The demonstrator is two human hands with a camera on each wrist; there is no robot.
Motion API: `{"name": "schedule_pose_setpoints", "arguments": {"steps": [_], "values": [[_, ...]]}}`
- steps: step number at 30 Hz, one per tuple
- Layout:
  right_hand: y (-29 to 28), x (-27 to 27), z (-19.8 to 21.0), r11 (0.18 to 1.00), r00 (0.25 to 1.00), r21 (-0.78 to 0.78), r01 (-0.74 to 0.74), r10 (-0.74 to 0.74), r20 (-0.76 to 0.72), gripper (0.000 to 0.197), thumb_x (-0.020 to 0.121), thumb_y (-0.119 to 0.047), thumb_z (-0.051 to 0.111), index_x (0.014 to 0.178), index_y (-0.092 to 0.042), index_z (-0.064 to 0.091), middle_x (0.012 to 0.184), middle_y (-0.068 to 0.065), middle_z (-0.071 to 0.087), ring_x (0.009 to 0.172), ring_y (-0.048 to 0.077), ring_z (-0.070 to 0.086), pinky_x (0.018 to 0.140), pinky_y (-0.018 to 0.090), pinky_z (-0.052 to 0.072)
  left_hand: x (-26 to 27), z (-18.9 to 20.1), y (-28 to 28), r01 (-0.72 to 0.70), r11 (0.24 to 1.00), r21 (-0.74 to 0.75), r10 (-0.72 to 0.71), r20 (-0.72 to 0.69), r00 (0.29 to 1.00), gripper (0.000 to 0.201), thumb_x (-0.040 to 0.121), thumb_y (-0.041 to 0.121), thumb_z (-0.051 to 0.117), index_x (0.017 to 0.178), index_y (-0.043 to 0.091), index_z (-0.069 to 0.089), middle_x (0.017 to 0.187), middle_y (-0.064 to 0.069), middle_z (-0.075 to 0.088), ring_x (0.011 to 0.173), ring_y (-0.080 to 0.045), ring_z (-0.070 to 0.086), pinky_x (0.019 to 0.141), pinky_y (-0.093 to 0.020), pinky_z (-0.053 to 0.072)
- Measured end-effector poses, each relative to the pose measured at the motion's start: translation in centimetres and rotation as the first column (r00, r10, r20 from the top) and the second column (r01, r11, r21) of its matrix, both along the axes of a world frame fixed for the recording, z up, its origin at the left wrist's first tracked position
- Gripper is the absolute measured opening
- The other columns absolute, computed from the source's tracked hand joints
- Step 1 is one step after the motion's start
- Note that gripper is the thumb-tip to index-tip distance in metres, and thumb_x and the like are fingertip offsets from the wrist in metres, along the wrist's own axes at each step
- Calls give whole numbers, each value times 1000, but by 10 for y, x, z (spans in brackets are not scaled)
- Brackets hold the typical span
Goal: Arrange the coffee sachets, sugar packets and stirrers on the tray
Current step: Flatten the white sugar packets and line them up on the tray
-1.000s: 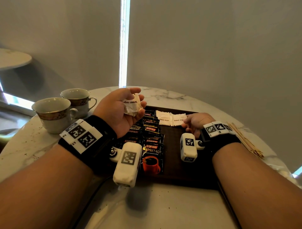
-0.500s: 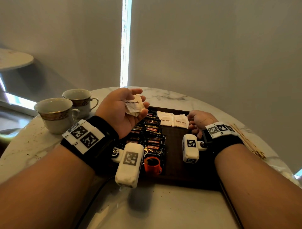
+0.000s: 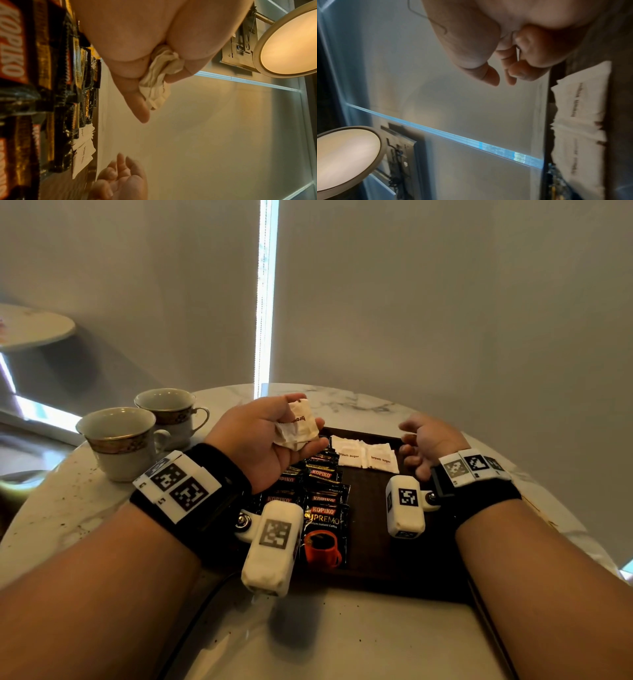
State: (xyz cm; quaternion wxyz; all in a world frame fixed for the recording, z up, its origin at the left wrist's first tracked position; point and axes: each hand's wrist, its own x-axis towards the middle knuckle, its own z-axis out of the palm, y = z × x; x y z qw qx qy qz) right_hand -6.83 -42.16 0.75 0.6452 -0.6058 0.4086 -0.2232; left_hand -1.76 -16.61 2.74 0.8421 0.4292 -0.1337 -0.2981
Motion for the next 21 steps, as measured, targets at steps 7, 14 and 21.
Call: {"name": "schedule_pose_setpoints", "arguments": {"steps": [7, 14, 21], "values": [[43, -10, 39, 955, 921, -17, -295, 289, 259, 17, 95, -26, 59, 97, -10, 59, 75, 1, 50, 48, 8, 40, 32, 18, 24, 3, -4, 1, 34, 995, 91, -43, 98, 994, 33, 95, 5, 59, 128, 3, 58, 108, -15, 71, 73, -21, 74, 61, -35, 62], [90, -20, 47, 764, 733, -132, -632, 645, 216, 31, 74, -25, 78, 94, -10, 60, 74, 2, 59, 51, 9, 45, 36, 16, 28, 4, -6, 0, -27, 994, 104, 11, 146, 989, 29, 84, 15, 72, 109, 10, 59, 87, -10, 68, 57, -15, 56, 41, -21, 42], [96, -19, 45, 787, 763, -190, -586, 616, 195, 8, 92, -3, 60, 86, -9, 58, 73, 9, 67, 53, 15, 50, 39, 19, 31, 5, -6, -1, -35, 992, 119, 13, 187, 982, 13, 92, 20, 70, 89, 16, 58, 75, -3, 65, 52, -11, 51, 38, -20, 36]]}}
